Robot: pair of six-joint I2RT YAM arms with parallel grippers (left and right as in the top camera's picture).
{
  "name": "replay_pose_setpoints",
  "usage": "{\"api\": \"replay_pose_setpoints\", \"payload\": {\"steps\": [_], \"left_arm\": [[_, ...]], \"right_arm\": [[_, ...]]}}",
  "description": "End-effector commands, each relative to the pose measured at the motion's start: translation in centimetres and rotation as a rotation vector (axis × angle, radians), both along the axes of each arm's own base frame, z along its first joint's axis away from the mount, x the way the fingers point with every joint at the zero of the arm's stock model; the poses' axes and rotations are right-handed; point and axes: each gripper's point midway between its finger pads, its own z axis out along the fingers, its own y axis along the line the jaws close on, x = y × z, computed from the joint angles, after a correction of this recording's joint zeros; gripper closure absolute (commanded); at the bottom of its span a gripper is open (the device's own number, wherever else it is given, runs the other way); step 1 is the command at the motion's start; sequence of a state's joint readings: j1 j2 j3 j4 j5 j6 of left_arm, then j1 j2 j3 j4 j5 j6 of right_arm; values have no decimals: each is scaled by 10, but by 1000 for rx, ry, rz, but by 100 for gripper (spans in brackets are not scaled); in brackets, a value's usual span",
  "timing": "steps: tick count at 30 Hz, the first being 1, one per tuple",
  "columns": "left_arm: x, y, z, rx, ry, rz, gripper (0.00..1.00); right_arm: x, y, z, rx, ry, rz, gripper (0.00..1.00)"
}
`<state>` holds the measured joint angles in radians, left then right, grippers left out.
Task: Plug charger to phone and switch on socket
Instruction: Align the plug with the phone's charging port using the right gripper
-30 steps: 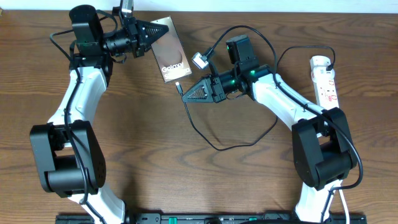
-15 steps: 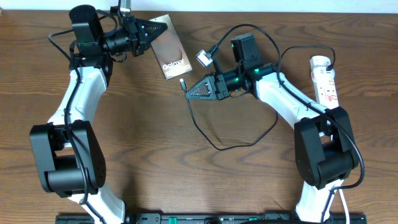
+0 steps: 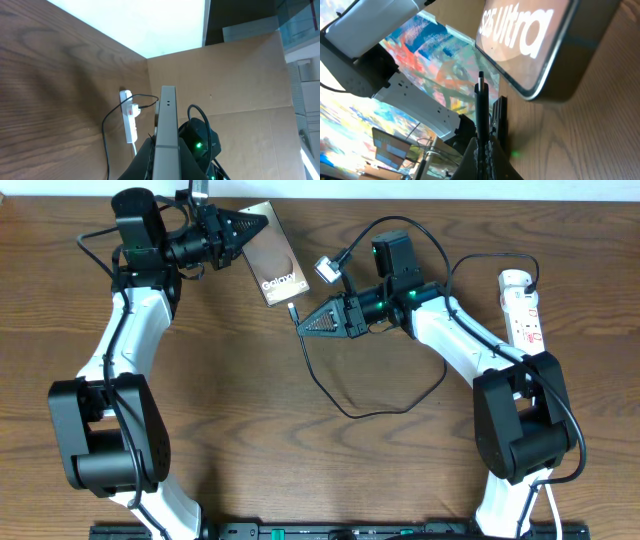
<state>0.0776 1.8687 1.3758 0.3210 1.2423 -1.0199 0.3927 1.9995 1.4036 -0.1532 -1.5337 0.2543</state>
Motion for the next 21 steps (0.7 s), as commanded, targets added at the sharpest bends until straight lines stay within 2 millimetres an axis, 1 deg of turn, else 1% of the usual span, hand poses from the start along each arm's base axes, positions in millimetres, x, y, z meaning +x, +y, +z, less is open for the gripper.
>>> {"api": "replay_pose_setpoints", "payload": {"steps": [1, 21], "left_arm": [[-1, 1, 8, -1, -30, -18, 93], [-10, -4, 10, -17, -31, -80, 93]], "right_arm": [[-5, -4, 15, 23, -10, 15, 99], [-4, -4, 15, 24, -14, 12, 99]]}}
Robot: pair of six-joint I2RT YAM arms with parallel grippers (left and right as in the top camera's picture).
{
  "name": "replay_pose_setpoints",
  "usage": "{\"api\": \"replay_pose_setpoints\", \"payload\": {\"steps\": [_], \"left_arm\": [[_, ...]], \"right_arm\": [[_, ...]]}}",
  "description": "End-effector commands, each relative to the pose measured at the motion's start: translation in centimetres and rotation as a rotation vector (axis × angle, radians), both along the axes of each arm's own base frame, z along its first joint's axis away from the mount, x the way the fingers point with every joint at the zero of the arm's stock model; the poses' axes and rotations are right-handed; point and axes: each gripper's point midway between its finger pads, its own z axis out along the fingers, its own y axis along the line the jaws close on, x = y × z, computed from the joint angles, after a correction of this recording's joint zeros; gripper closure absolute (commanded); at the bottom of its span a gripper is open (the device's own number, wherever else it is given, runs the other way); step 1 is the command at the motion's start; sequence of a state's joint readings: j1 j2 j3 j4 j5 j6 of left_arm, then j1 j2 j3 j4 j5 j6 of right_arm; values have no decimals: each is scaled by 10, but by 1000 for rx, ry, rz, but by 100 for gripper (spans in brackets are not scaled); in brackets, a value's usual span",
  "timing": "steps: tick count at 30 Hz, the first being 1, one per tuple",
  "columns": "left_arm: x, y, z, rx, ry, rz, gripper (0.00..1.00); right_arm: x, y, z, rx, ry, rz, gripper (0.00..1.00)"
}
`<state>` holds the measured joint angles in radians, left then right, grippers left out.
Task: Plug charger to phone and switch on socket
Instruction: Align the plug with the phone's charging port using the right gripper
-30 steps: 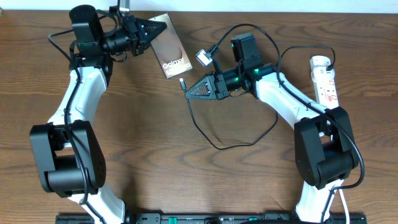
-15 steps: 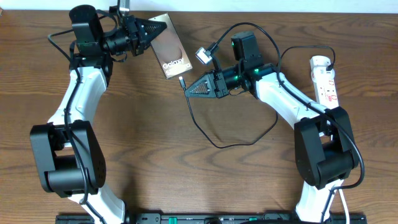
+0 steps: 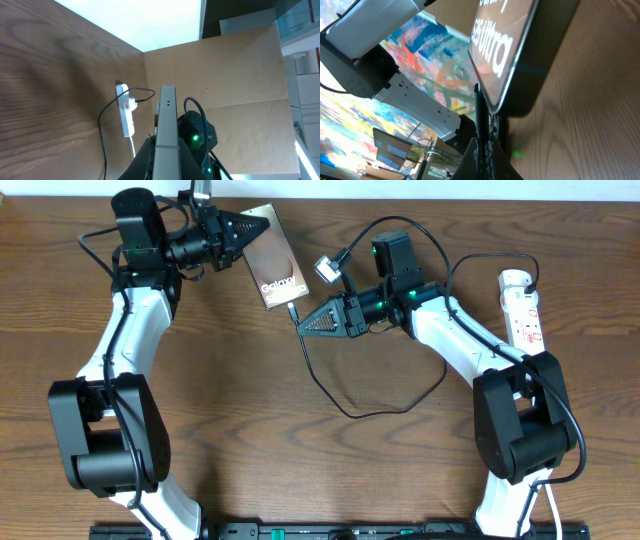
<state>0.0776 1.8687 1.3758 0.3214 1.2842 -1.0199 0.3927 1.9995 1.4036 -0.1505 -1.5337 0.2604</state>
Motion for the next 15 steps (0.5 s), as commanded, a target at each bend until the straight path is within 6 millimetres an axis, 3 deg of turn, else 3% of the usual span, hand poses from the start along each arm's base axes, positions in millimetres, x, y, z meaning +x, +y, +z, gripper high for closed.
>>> {"api": "replay_pose_setpoints", "payload": {"steps": [1, 15], "left_arm": [[-4, -1, 8, -7, -30, -39, 93], [-6, -8, 8, -7, -30, -52, 93]], "right_arm": [[-4, -4, 15, 25, -17, 12, 99], [-4, -4, 14, 20, -19, 7, 99]]}}
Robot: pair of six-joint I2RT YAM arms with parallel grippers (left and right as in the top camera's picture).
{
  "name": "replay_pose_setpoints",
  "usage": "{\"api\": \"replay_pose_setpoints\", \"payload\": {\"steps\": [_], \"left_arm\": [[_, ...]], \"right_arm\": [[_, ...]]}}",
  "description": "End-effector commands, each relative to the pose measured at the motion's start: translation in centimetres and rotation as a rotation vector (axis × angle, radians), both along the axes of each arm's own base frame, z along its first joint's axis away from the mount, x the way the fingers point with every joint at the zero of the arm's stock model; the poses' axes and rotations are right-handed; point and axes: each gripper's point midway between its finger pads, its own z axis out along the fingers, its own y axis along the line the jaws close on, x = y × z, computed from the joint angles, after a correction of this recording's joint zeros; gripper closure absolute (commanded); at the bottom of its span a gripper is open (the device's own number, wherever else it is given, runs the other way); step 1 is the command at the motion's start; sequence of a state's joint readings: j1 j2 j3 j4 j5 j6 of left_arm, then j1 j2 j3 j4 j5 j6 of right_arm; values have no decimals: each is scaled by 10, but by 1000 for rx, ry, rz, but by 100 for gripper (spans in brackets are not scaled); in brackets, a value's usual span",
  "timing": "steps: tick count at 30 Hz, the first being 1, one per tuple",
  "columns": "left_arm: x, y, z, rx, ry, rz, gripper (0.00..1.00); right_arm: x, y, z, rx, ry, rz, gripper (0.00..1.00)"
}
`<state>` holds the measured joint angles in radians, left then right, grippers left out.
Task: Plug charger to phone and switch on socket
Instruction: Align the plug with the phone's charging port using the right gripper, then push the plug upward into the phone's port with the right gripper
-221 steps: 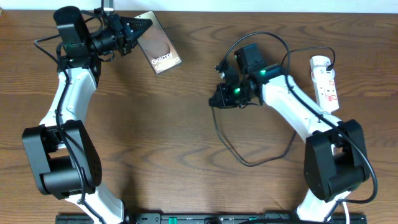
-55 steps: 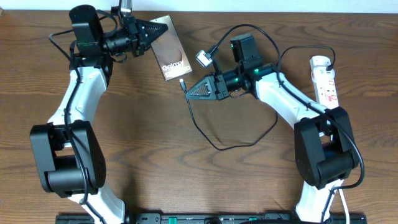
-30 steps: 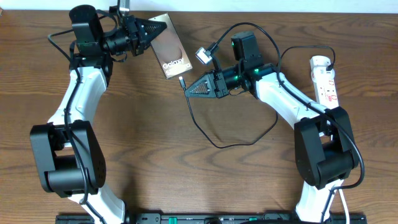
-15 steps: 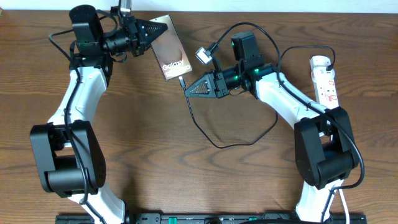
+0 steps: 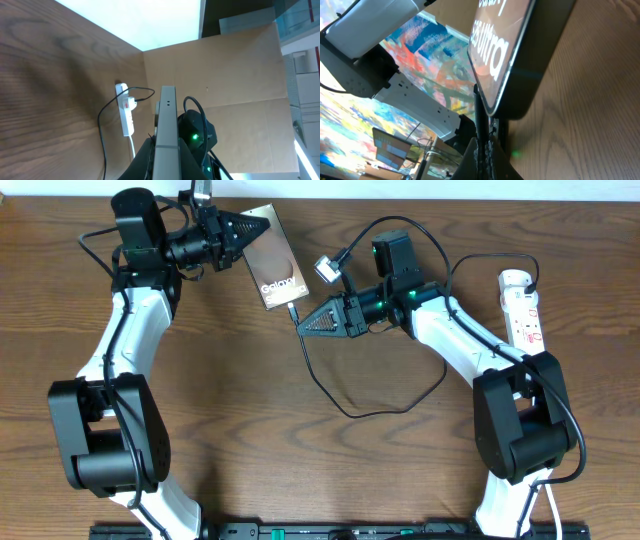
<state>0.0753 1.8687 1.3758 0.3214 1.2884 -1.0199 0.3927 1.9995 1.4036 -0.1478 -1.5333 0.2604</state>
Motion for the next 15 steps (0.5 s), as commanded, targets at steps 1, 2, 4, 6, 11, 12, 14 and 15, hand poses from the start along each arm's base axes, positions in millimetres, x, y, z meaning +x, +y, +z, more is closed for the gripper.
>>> {"api": "replay_pose_setpoints", "payload": {"steps": [1, 2, 4, 6, 11, 12, 14, 15], "left_arm": [[-5, -7, 8, -6, -30, -47, 93], [-5, -7, 8, -6, -30, -47, 93], [-5, -7, 8, -6, -30, -47, 93], [-5, -7, 8, -6, -30, -47, 93], [-5, -7, 8, -7, -27, -47, 93], [-5, -7, 8, -7, -27, -47, 93], [-5, -7, 8, -7, -27, -47, 93], [-5, -7, 8, -7, -28, -47, 93]], "right_arm": [[-4, -4, 14, 19, -16, 8, 99], [-4, -4, 14, 19, -16, 8, 99], [-4, -4, 14, 19, -17, 7, 99], [-4, -3, 14, 17, -17, 5, 99], [-3, -3, 13, 14, -18, 3, 99], [-4, -3, 13, 14, -18, 4, 99], [-4, -1, 12, 10, -20, 2, 99], [-4, -1, 12, 10, -20, 3, 99]]}}
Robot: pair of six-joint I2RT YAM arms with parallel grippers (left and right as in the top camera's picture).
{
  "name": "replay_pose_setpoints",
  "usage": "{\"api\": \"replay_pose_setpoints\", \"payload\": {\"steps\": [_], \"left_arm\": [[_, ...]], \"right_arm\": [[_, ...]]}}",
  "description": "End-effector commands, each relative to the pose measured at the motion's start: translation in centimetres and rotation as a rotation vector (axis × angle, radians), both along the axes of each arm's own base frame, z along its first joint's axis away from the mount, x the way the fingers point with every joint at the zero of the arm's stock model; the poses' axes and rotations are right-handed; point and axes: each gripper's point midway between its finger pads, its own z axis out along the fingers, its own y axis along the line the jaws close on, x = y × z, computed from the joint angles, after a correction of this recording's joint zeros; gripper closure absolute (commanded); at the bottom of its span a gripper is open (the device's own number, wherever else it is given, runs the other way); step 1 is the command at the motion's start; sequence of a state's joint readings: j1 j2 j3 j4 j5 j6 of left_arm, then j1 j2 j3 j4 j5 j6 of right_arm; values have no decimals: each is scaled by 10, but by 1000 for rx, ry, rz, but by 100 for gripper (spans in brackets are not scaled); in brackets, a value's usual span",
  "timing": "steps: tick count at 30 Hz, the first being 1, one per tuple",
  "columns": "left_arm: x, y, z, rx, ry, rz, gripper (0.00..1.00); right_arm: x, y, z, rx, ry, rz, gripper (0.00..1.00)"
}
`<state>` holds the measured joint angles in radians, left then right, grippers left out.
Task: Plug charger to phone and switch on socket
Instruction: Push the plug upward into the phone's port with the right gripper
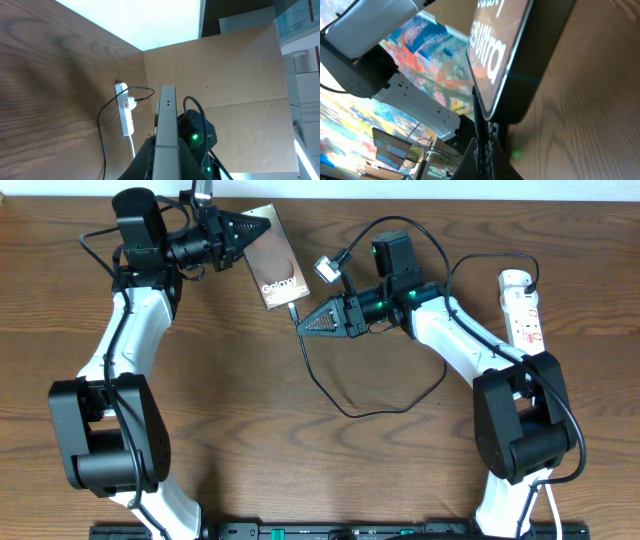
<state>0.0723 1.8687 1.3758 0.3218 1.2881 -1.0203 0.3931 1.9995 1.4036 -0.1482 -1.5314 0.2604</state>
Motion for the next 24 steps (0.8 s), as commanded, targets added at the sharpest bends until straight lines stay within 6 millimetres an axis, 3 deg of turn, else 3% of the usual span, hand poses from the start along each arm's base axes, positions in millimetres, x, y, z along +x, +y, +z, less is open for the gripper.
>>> {"api": "replay_pose_setpoints", "payload": {"steps": [1, 24], "left_arm": [[-5, -5, 8, -7, -27, -45, 93], [-8, -7, 15, -8, -81, -72, 93]], "right_arm": [[-5, 0, 13, 11, -19, 6, 99], [-3, 1, 11, -11, 4, -7, 99]]}}
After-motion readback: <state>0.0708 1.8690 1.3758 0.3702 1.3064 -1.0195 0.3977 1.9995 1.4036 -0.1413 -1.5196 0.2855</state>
